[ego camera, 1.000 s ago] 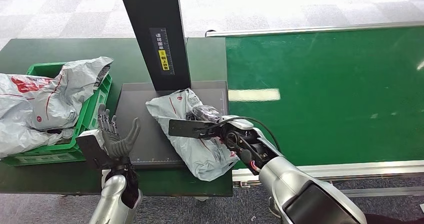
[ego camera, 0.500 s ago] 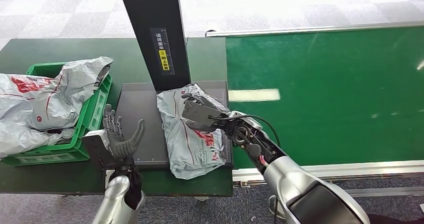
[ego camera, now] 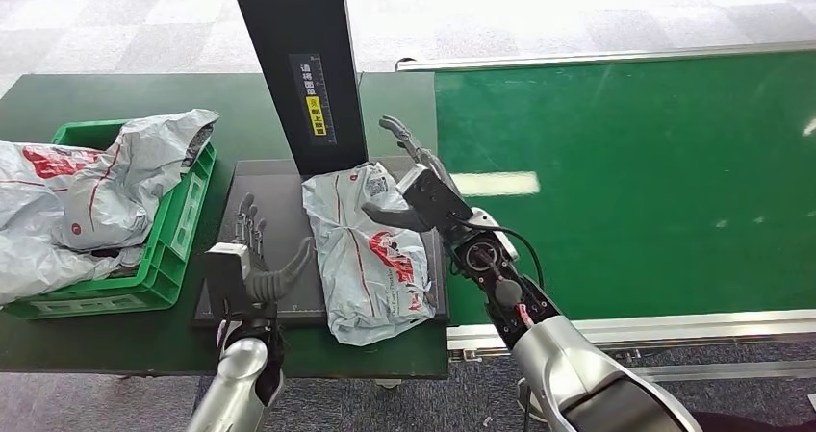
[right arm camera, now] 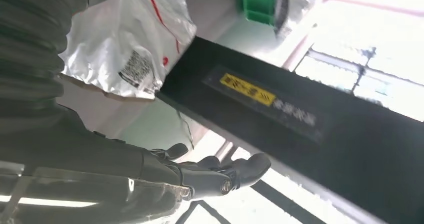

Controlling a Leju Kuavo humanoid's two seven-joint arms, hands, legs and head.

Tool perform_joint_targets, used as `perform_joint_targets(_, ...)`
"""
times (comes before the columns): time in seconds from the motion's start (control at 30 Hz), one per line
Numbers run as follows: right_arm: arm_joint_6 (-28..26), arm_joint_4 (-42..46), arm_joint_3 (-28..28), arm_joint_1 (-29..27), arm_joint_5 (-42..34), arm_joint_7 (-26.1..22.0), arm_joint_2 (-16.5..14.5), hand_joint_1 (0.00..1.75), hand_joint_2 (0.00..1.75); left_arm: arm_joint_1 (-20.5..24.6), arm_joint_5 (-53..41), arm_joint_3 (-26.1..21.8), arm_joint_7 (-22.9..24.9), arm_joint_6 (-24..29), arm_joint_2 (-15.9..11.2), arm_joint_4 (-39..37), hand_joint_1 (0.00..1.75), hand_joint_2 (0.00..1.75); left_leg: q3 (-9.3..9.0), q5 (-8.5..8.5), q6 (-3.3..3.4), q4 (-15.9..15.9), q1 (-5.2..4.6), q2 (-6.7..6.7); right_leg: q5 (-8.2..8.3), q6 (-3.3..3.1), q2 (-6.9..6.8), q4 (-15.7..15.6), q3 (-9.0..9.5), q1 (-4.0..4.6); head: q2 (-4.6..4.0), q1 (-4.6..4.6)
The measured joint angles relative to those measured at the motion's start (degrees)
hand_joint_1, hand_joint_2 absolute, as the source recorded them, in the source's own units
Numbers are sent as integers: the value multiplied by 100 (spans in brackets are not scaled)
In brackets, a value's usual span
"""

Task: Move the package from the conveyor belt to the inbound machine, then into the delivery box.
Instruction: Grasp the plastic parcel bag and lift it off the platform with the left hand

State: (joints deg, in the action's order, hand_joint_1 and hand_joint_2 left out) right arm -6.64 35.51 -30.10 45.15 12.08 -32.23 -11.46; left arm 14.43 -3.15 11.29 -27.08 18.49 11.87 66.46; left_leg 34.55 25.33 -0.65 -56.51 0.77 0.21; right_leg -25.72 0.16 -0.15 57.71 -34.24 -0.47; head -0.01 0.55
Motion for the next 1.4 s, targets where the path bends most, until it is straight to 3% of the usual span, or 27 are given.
perform_joint_targets(0.4, -257, 1054, 643, -520, -526, 44, 82, 0, 175, 391, -2806, 478, 1655, 967, -92, -1053, 0, 175, 1, 1, 0, 0, 0, 2, 0, 0, 1, 0, -2, 0, 0, -1)
perform_joint_targets(0.5, 441, 1222, 794, -616, -1198, 378, 76, 0, 175, 469, -3471, 474, 1971, 975, -91, -1314, 0, 175, 1, 1, 0, 0, 0, 3, 0, 0, 1, 0, -1, 0, 0, -1)
perform_joint_targets(0.67, 1857, 1152, 1114, -669, -2622, 955, 15, 0, 175, 608, -3988, 420, 2046, 990, -40, -1678, 0, 175, 0, 0, 0, 0, 0, -6, 0, 0, -1, 0, 5, 0, 1, 0)
perform_joint_targets(0.9, 2198, 993, 1285, -667, -2903, 1127, -15, 0, 175, 704, -4066, 355, 2043, 991, 8, -1893, 0, 175, -2, 0, 0, 0, 0, -9, 0, 0, -2, 0, 9, 0, 1, -1)
perform_joint_targets(1.13, 3279, 615, 1290, -561, -3580, 1607, -85, 0, 175, 713, -4197, 209, 2033, 901, 98, -1952, 3, 175, -5, 0, 0, 0, 0, -11, 0, 0, -3, 0, 12, 0, 0, -1)
perform_joint_targets(1.17, 3399, 556, 1290, -545, -3722, 1694, -104, 0, 175, 713, -4201, 183, 2024, 855, 113, -1955, 20, 175, -5, 0, 0, 0, 0, -11, 0, 0, -3, 0, 12, 0, 1, -1)
perform_joint_targets(1.27, 3704, 415, 1310, -526, -4239, 1967, -162, 0, 175, 712, -4194, 118, 1961, 682, 149, -1960, 123, 175, -6, 0, 0, 0, 0, -12, 0, 0, -5, 0, 14, 0, 0, 0)
perform_joint_targets(1.3, 3760, 382, 1320, -526, -4378, 2034, -179, 0, 175, 709, -4187, 105, 1931, 629, 161, -1965, 140, 175, -6, 0, 0, 0, 0, -12, 0, 0, -5, 0, 14, 0, -1, 0)
perform_joint_targets(1.4, 3798, 302, 1335, -521, -4577, 2138, -206, 0, 44, 702, -4147, 76, 1847, 523, 187, -1997, 131, 175, -6, 0, 0, 0, -1, -11, 0, 0, -5, 0, 14, -1, -1, 0)
